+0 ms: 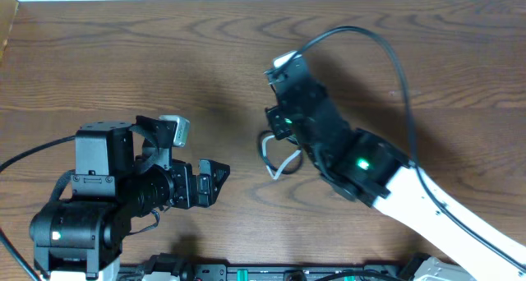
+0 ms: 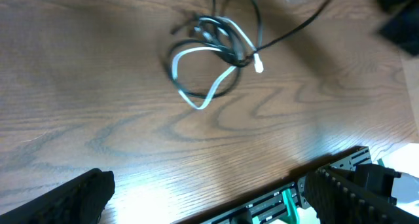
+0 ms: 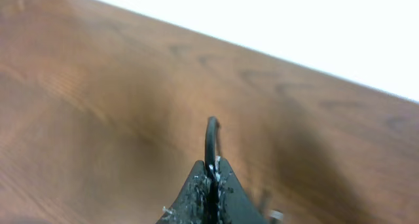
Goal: Untangle cables
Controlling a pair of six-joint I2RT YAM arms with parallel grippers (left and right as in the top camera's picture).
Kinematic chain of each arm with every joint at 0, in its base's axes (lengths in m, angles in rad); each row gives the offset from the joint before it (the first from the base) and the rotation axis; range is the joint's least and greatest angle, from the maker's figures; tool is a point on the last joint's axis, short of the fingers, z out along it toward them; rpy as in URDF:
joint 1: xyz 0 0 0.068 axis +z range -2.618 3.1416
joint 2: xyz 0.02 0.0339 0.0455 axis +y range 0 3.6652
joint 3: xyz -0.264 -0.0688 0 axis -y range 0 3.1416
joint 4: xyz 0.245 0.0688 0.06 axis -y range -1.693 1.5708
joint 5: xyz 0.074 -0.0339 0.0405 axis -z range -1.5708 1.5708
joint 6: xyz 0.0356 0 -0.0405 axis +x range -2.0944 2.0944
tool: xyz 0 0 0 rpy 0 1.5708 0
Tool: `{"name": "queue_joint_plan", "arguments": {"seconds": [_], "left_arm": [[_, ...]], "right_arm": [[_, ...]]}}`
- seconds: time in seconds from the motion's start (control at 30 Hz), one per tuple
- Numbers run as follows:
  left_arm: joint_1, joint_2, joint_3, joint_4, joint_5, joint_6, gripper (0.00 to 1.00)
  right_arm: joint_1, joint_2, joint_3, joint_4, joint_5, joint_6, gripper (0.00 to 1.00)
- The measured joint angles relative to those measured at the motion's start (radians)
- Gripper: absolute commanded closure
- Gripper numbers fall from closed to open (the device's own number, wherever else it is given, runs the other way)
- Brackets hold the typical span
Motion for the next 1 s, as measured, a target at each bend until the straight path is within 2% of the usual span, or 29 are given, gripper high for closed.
{"name": "queue_joint_plan", "arguments": {"seconds": [0.07,0.1,0.17,0.2,0.33,0.47,0.57,0.77,0.9,1.0], "left_arm": [[0.0,0.0,-0.002,0.0,0.0,0.0,0.02],[0.0,0.0,-0.005,0.0,0.0,0.0,0.02],[0.0,0.0,-0.011,0.001,0.0,0.0,0.02],[0.0,0.0,-0.014,0.001,0.0,0.001,0.02],[0.0,0.0,-0.016,0.011,0.001,0.008,0.02],[0.0,0.0,-0.016,0.047,0.005,0.012,0.02],[0.0,0.0,-0.016,0.073,0.031,0.012,0.04],[0.0,0.0,-0.016,0.075,0.07,0.013,0.05],[0.0,0.0,-0.016,0.064,0.075,0.013,0.07],[0.0,0.0,-0.016,0.064,0.075,0.018,0.07]], "right_arm": [[-0.005,-0.039,0.001,-0.031,0.031,0.0,0.65],[-0.01,-0.055,0.007,-0.068,0.05,-0.003,0.36],[-0.021,-0.067,0.016,-0.172,0.078,0.002,0.07],[-0.029,-0.067,0.021,-0.243,0.094,0.013,0.01],[-0.068,-0.02,0.018,-0.518,0.124,0.106,0.01],[-0.109,0.072,0.013,-0.657,0.113,0.197,0.01],[-0.12,0.134,0.013,-0.636,0.06,0.198,0.01],[-0.121,0.257,0.013,-0.468,-0.106,0.096,0.02],[-0.121,0.328,0.013,-0.383,-0.159,0.058,0.07],[-0.122,0.38,0.013,-0.322,-0.175,0.044,0.17]]}}
